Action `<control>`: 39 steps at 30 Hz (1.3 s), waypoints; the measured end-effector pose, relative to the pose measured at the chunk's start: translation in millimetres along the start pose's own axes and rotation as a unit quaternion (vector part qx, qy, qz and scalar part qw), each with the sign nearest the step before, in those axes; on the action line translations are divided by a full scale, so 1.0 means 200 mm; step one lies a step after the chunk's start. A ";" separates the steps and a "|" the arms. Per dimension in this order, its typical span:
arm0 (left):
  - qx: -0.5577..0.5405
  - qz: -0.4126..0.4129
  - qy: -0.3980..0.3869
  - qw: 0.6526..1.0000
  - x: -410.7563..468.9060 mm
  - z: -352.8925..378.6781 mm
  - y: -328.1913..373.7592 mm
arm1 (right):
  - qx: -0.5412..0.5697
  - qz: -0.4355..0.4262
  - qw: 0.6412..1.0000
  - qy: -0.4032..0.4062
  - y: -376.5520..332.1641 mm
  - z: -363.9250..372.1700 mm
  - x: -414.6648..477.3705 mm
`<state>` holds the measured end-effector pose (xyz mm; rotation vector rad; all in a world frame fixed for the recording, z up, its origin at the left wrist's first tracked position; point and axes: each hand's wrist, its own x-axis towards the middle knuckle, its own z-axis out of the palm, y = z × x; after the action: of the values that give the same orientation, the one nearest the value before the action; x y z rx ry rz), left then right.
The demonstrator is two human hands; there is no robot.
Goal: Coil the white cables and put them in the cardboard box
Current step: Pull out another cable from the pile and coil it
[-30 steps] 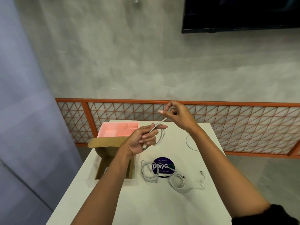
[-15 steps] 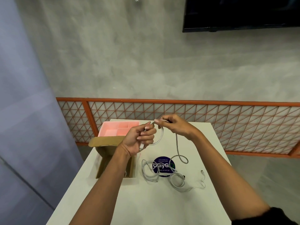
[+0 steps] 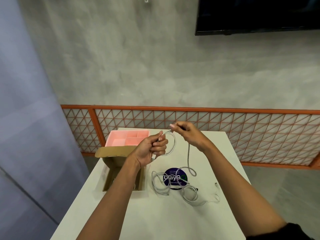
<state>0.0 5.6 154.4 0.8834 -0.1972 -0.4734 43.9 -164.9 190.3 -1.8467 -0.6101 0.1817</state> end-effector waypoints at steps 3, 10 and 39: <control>0.007 -0.008 -0.029 1.000 0.00 0.00 -0.02 | -0.011 -0.021 0.999 0.036 -0.03 -0.03 0.05; -0.047 0.055 -0.069 0.995 0.00 0.03 0.00 | 0.003 -0.042 0.998 0.042 -0.02 -0.03 0.02; 0.393 0.083 0.206 0.892 0.06 0.01 -0.06 | -0.244 0.125 0.925 -0.264 -0.09 0.01 -0.06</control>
<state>6.7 -8.0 146.6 1.7241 -0.0658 -0.0126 27.2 -163.7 203.8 -2.3775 -0.8399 0.7762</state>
